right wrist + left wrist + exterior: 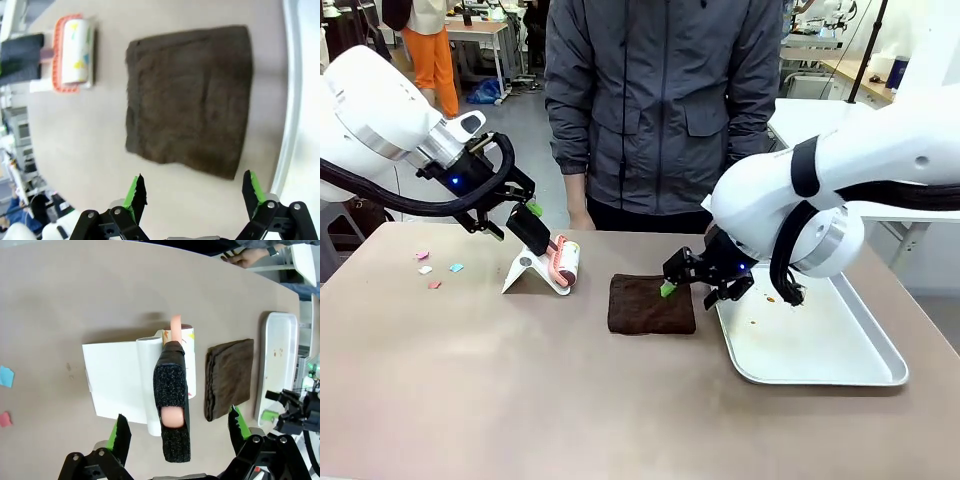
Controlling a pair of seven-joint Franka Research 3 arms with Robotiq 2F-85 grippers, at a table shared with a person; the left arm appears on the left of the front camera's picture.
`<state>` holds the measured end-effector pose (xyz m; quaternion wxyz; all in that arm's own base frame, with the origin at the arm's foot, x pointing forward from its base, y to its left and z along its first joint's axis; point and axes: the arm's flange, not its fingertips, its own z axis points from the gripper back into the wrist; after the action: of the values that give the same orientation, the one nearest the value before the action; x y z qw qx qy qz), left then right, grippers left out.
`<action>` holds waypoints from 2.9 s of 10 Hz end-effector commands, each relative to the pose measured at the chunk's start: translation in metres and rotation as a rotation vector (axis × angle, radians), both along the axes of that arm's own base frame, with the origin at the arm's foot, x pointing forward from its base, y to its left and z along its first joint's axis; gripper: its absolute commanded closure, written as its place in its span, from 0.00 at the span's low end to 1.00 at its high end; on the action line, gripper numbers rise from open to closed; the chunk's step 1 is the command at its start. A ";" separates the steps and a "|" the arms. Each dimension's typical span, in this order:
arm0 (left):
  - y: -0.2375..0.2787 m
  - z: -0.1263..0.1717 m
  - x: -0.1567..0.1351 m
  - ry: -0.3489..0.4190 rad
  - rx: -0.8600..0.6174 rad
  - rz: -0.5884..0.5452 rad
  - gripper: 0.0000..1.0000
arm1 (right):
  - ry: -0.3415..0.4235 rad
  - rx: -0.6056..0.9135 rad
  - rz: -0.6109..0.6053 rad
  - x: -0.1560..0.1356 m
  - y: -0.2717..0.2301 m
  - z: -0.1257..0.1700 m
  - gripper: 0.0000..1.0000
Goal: Clean the surface of the table.
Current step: Hold the Lint Roller with your left hand and the towel with your right hand.
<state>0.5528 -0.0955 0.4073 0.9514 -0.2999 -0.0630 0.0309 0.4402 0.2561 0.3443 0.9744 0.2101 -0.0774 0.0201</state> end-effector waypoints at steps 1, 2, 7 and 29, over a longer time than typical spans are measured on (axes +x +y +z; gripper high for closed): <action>0.000 -0.004 -0.001 -0.010 -0.028 -0.001 0.00 | 0.049 -0.135 -0.102 0.044 0.034 0.001 0.00; 0.003 -0.006 -0.001 -0.032 -0.008 0.028 0.00 | 0.074 -0.162 -0.121 0.057 0.045 -0.008 0.00; 0.006 -0.007 -0.001 -0.032 -0.033 0.013 0.00 | 0.107 -0.244 -0.161 0.082 0.061 -0.030 0.00; 0.003 -0.006 0.000 -0.058 -0.068 -0.031 1.00 | 0.145 -0.314 -0.123 0.077 0.066 -0.047 1.00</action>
<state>0.5547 -0.0933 0.4011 0.9437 -0.3208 -0.0787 0.0191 0.5166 0.3196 0.3063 0.9976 0.0575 -0.0217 -0.0307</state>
